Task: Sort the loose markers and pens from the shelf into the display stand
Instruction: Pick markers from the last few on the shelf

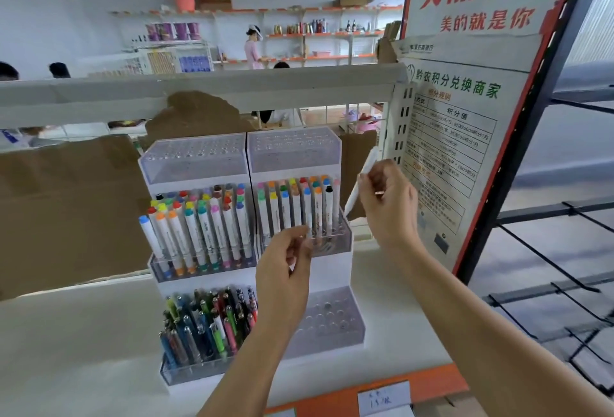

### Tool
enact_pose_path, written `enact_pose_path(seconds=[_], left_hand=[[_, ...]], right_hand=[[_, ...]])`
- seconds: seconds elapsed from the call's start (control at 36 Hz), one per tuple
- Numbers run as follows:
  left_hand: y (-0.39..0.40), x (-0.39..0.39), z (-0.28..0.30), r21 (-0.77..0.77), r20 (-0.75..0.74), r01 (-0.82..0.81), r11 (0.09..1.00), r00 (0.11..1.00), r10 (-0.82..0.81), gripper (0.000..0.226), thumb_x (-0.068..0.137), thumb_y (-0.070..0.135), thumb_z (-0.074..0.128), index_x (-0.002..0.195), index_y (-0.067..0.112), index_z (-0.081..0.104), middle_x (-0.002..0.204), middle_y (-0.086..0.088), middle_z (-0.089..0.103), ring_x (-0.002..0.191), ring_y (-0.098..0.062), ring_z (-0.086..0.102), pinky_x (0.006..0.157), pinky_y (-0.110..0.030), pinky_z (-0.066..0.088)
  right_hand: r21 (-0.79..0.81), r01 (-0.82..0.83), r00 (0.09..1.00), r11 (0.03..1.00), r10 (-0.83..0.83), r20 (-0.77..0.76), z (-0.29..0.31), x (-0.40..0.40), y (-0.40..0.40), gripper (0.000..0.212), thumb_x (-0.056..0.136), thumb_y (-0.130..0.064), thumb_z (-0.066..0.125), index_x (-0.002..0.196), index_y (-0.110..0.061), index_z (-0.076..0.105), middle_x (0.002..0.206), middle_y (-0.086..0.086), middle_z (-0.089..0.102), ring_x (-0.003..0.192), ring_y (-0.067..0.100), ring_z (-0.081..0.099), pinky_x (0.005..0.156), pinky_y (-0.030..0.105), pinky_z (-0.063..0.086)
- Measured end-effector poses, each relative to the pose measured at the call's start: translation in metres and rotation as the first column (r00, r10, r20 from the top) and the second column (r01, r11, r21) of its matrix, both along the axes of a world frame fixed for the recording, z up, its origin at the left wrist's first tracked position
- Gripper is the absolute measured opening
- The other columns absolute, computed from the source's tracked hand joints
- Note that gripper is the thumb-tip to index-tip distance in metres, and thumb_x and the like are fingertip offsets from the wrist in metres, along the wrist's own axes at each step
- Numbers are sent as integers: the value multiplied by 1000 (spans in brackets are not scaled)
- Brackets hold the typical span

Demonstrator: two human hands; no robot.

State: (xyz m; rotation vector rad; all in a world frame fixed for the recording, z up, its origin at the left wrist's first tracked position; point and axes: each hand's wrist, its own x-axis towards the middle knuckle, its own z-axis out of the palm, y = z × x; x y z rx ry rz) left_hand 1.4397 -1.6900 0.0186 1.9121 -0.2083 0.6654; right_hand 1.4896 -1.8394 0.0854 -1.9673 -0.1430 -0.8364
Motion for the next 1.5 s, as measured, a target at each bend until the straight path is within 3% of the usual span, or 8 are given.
enact_pose_path(seconds=[0.36,0.58,0.69,0.94,1.03,1.19,1.33,1.5], left_hand=[[15,-4,-7,25,-26,1,1000,1000,0,17,95,17,52,106,29,58,97,10,65,91,-1,60,78,-9,45],[21,-2,-8,21,-35,7,1000,999,-6,16,95,19,52,106,27,61,92,11,64,86,0,59,73,-7,43],[28,-3,-8,13,-56,5,1000,998,-4,17,96,22,52,109,25,62,93,8,65,86,-3,60,74,-10,45],[36,-11,-3,71,-45,-90,993,995,94,17,95,19,53,109,20,63,91,9,64,85,-3,60,73,-8,45],[39,-19,-5,90,-41,-135,987,989,139,17,95,19,53,109,22,63,91,11,63,84,-3,59,73,-9,46],[49,-41,-9,112,-54,-240,964,967,247,16,95,17,52,107,19,63,94,7,64,85,-5,60,73,-8,43],[71,-68,-15,155,-78,-398,904,907,413,20,95,17,54,111,14,65,102,0,68,91,-16,63,84,-30,50],[113,-119,-20,303,-66,-536,788,813,579,19,96,20,53,109,16,66,98,1,67,78,-15,61,71,-29,48]], right_hand=[[-299,-86,993,950,56,-108,-27,19,6,15,94,-16,55,84,-13,45,64,-5,48,55,9,42,50,23,35],[-413,55,983,909,-122,-137,-45,23,9,10,91,-19,57,83,-15,52,79,1,57,74,19,50,51,25,30],[-456,86,979,886,-159,-125,-44,22,10,11,87,-15,60,80,-14,51,82,0,51,78,19,46,52,25,26],[-424,93,974,901,-171,-148,-43,15,11,16,90,-21,60,102,-12,55,96,1,56,78,17,48,66,29,38],[-345,132,987,929,-154,-38,-47,7,15,24,88,-21,63,108,-12,55,99,4,60,83,22,55,67,35,46],[-462,-21,984,887,101,149,-47,-18,38,18,86,-16,59,103,-10,58,93,5,62,79,24,57,64,33,44],[-544,-276,937,793,348,32,-53,-42,79,26,87,-21,55,108,-10,64,97,5,68,88,27,64,71,35,51],[-619,-489,830,615,546,-114,-62,-77,131,34,94,-27,49,123,-12,58,118,7,65,109,29,58,81,38,50]])
